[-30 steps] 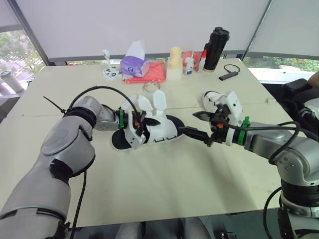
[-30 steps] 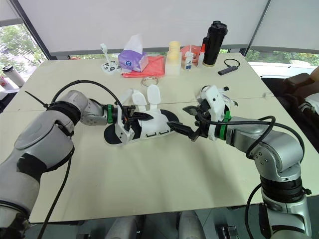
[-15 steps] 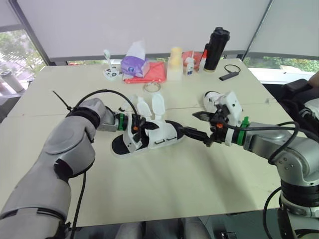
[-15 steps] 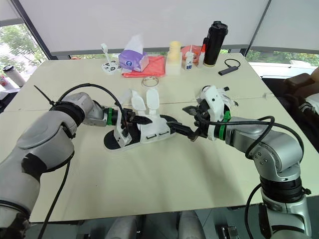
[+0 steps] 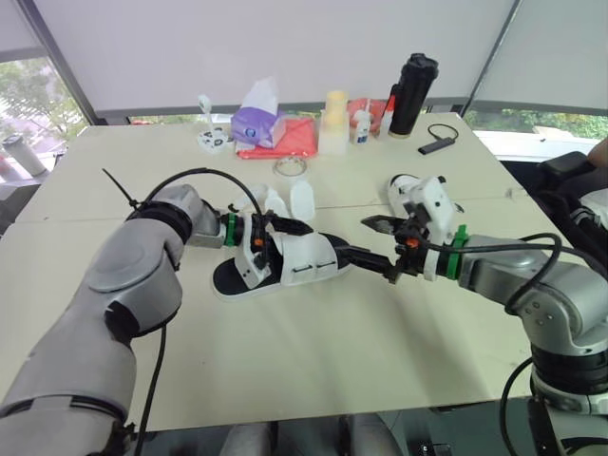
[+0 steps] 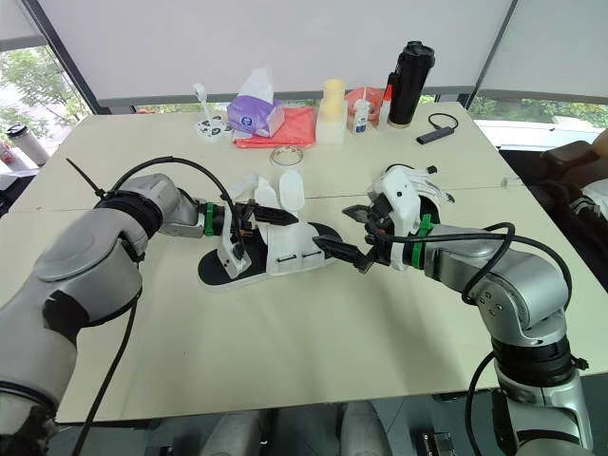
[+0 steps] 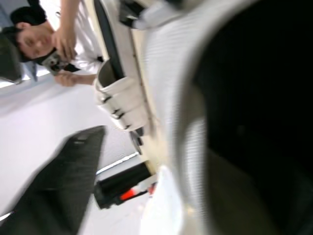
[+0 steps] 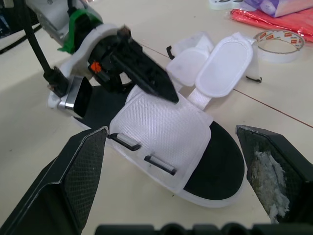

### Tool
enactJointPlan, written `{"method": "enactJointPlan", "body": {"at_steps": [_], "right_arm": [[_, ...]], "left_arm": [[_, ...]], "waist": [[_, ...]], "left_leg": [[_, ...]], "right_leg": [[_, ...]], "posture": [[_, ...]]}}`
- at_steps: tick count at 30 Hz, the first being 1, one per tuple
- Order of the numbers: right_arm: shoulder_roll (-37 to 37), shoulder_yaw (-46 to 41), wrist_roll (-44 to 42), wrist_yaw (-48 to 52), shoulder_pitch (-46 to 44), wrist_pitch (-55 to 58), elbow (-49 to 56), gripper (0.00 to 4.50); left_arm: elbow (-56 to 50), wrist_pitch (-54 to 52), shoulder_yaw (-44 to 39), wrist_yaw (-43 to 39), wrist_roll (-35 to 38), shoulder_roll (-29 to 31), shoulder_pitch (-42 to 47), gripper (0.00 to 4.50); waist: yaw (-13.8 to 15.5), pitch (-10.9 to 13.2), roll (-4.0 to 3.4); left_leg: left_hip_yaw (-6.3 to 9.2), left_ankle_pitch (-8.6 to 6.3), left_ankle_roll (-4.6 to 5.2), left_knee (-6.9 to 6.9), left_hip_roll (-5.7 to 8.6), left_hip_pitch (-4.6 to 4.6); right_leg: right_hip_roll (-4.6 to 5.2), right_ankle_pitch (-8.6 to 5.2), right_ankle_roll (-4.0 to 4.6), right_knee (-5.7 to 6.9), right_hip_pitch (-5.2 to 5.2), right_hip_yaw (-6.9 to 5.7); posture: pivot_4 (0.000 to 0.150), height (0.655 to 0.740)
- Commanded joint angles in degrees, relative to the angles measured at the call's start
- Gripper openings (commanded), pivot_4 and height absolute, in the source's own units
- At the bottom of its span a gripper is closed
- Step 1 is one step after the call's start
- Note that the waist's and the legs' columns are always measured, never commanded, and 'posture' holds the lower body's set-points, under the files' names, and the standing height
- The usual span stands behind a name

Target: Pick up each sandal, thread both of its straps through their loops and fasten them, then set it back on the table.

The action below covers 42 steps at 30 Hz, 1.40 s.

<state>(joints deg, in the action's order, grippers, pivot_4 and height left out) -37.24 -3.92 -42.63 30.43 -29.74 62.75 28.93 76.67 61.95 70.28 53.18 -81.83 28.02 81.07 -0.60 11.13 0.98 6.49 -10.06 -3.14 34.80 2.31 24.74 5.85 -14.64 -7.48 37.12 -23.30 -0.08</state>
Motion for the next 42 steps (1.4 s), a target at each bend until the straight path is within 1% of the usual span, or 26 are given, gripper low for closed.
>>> {"method": "enactJointPlan", "body": {"at_steps": [1,4,8,10,13,15,20,21,22,24,27,29,30,31,32,33,34,35,36,37,38,40,42], "right_arm": [[-1.0,0.6,1.2,0.9,-0.7,-2.1,1.0,4.5],[-2.2,2.8,3.2,2.1,-0.2,-3.4,0.6,4.5],[-3.7,7.0,7.1,4.4,-0.1,-6.6,-1.3,4.5],[-3.4,9.0,8.9,5.4,-0.4,-8.0,-3.4,4.5],[-4.2,14.2,14.2,7.1,-1.2,-11.0,-7.4,4.5],[-3.7,16.4,16.4,7.8,-1.9,-12.2,-10.1,4.5],[-1.8,18.5,19.0,9.9,-2.9,-14.3,-13.7,4.5],[-1.7,19.0,19.8,10.3,-2.9,-15.0,-14.0,4.5],[-1.6,19.3,20.4,10.7,-3.0,-15.4,-14.3,4.5],[-1.5,19.8,21.5,11.4,-3.4,-16.1,-14.6,4.5],[-1.4,19.4,22.0,12.1,-3.4,-16.0,-14.3,4.5],[-1.1,19.2,22.4,12.4,-3.5,-16.1,-14.3,4.5],[-1.0,19.2,22.6,12.6,-3.6,-16.2,-14.6,4.5],[-0.8,19.2,22.9,12.8,-3.7,-16.4,-15.0,4.5],[-0.7,19.2,23.2,12.9,-3.8,-16.6,-15.4,4.5],[-0.6,19.4,23.7,13.0,-3.8,-16.9,-15.9,4.5],[-0.5,19.5,24.1,13.1,-3.8,-17.3,-16.3,4.5],[-0.4,19.5,24.4,13.3,-3.9,-17.5,-16.7,4.5],[-0.3,19.5,24.6,13.5,-3.9,-17.7,-16.9,4.5],[-0.1,19.5,24.8,13.7,-3.9,-17.8,-17.2,4.5],[0.0,19.4,25.0,13.9,-4.0,-18.0,-17.4,4.5],[0.5,19.5,25.2,14.3,-4.1,-18.4,-18.2,4.5],[1.1,19.9,25.7,14.8,-4.3,-19.5,-19.5,4.5]], "left_arm": [[-0.1,0.8,0.8,1.9,-0.7,2.0,1.8,4.47],[-0.4,2.4,1.2,2.2,-0.7,3.3,2.3,4.47],[-0.2,4.9,-0.1,-0.3,0.6,5.7,2.8,4.47],[-0.3,6.2,-1.0,-1.6,1.5,7.1,2.8,4.47],[0.0,8.1,-3.5,-5.0,4.3,9.0,2.4,4.47],[0.3,9.3,-6.0,-8.3,7.0,10.3,1.9,4.47],[2.0,13.3,-15.8,-23.7,18.6,12.5,-0.7,4.47],[3.3,14.4,-18.9,-29.2,22.6,12.6,-1.8,4.47],[5.4,16.0,-23.7,-35.8,28.0,12.4,-3.5,4.47],[10.8,18.3,-34.5,-51.8,38.3,11.8,-7.3,4.47],[14.0,16.2,-49.6,-76.2,51.3,9.8,-11.0,4.47],[12.8,11.8,-60.0,-92.8,61.9,7.5,-13.7,4.47],[5.9,5.4,-63.0,-102.3,70.3,6.6,-17.7,4.47],[-3.8,-2.2,-64.4,-109.1,78.1,6.4,-22.6,4.23],[-15.3,-10.9,-65.0,-114.0,85.1,6.7,-28.2,3.94],[-26.8,-19.6,-65.0,-116.7,90.4,7.7,-33.7,3.57],[-36.7,-27.7,-65.2,-117.6,93.9,8.9,-38.6,3.09],[-45.5,-35.2,-65.5,-117.6,96.5,10.2,-43.0,2.66],[-52.0,-40.9,-66.0,-117.1,98.1,11.2,-46.2,2.06],[-59.0,-47.1,-66.3,-116.8,100.0,12.6,-50.1,1.57],[-64.0,-51.6,-66.7,-116.4,101.3,13.6,-52.8,1.0],[-73.5,-60.6,-67.2,-115.6,104.0,15.9,-58.7,0.03],[-82.1,-68.2,-68.2,-115.3,107.7,17.9,-64.8,0.03]], "waist": [[-0.1,0.0,0.0],[0.0,0.0,0.0],[-0.1,0.0,0.0],[-0.1,0.0,0.0],[-0.1,0.0,0.01],[0.0,0.0,0.01],[-0.1,0.0,0.01],[-0.1,0.0,0.01],[-0.2,0.0,0.0],[-0.4,0.0,-0.02],[-0.5,0.0,-0.02],[-0.2,0.0,-0.02],[-0.1,0.0,-0.02],[-0.2,0.0,-0.05],[-0.6,0.0,-0.06],[-0.8,0.0,-0.07],[-1.3,0.0,-0.08],[-1.7,0.0,-0.08],[-1.9,0.0,-0.08],[-2.0,0.0,-0.08],[-2.0,0.0,-0.08],[-1.9,0.0,-0.12],[-1.9,0.0,-0.18]], "left_leg": [[0.0,0.0,0.0,0.01,0.0,0.0],[0.0,0.0,0.0,0.02,0.0,0.01],[0.0,0.0,0.0,0.07,0.0,0.06],[0.0,0.0,0.0,0.08,0.0,0.07],[0.0,0.0,0.0,0.1,0.0,0.08],[0.0,0.0,0.0,0.13,0.0,0.11],[0.0,0.0,0.0,0.2,0.01,0.18],[0.0,0.0,0.01,0.21,0.01,0.18],[0.01,0.0,0.01,0.2,0.01,0.18],[-0.01,-0.01,0.01,0.2,0.01,0.18],[-0.02,-0.01,0.02,0.2,0.0,0.18],[-0.01,-0.01,0.02,0.21,0.0,0.19],[0.02,-0.01,0.02,0.25,0.0,0.2],[0.03,-0.01,0.02,0.29,0.0,0.21],[0.03,-0.01,0.02,0.3,0.0,0.21],[0.02,-0.01,0.02,0.27,-0.04,0.21],[0.03,-0.01,0.02,0.27,-0.06,0.21],[0.06,-0.01,0.02,0.21,-0.08,0.21],[0.1,-0.01,0.02,0.2,-0.1,0.21],[0.12,-0.01,0.02,0.18,-0.09,0.21],[0.13,-0.01,0.03,0.19,-0.08,0.21],[0.14,-0.01,0.03,0.19,-0.12,0.12],[0.11,-0.03,0.05,0.14,-0.14,-0.06]], "right_leg": [[0.0,0.0,0.0,0.01,0.0,0.0],[0.0,0.0,0.01,0.02,-0.01,0.0],[0.0,0.0,0.01,0.02,-0.03,0.0],[0.0,0.0,0.0,0.02,-0.03,0.0],[0.0,0.0,0.0,0.02,-0.03,0.0],[0.0,0.01,0.01,0.03,-0.04,0.0],[0.0,0.03,0.04,0.04,-0.08,-0.01],[0.0,0.03,0.04,0.04,-0.08,-0.01],[0.0,0.03,0.04,0.04,-0.08,-0.01],[0.0,0.04,0.06,0.03,-0.08,-0.01],[-0.01,0.05,0.08,0.08,-0.13,-0.01],[-0.01,0.06,0.1,0.08,-0.12,-0.01],[-0.01,0.06,0.1,0.06,-0.1,-0.03],[-0.01,0.06,0.1,0.06,-0.06,-0.04],[0.03,0.07,0.11,0.05,-0.05,-0.02],[0.05,0.08,0.12,0.05,-0.05,0.04],[0.05,0.08,0.13,0.08,-0.08,0.04],[0.04,0.11,0.18,0.09,-0.12,0.05],[0.03,0.11,0.18,0.12,-0.14,0.05],[0.01,0.1,0.19,0.15,-0.17,0.05],[-0.04,0.1,0.2,0.19,-0.19,0.04],[-0.08,0.12,0.24,0.22,-0.14,0.04],[-0.09,0.11,0.28,0.16,0.03,0.05]], "posture": [[0.15,0.74],[0.15,0.74],[0.15,0.74],[0.15,0.74],[0.15,0.74],[0.15,0.74],[0.15,0.74],[0.15,0.74],[0.15,0.74],[0.15,0.74],[0.15,0.74],[0.15,0.74],[0.15,0.74],[0.15,0.74],[0.15,0.74],[0.15,0.74],[0.15,0.74],[0.15,0.74],[0.15,0.74],[0.15,0.74],[0.15,0.74],[0.15,0.74],[0.15,0.74]]}}
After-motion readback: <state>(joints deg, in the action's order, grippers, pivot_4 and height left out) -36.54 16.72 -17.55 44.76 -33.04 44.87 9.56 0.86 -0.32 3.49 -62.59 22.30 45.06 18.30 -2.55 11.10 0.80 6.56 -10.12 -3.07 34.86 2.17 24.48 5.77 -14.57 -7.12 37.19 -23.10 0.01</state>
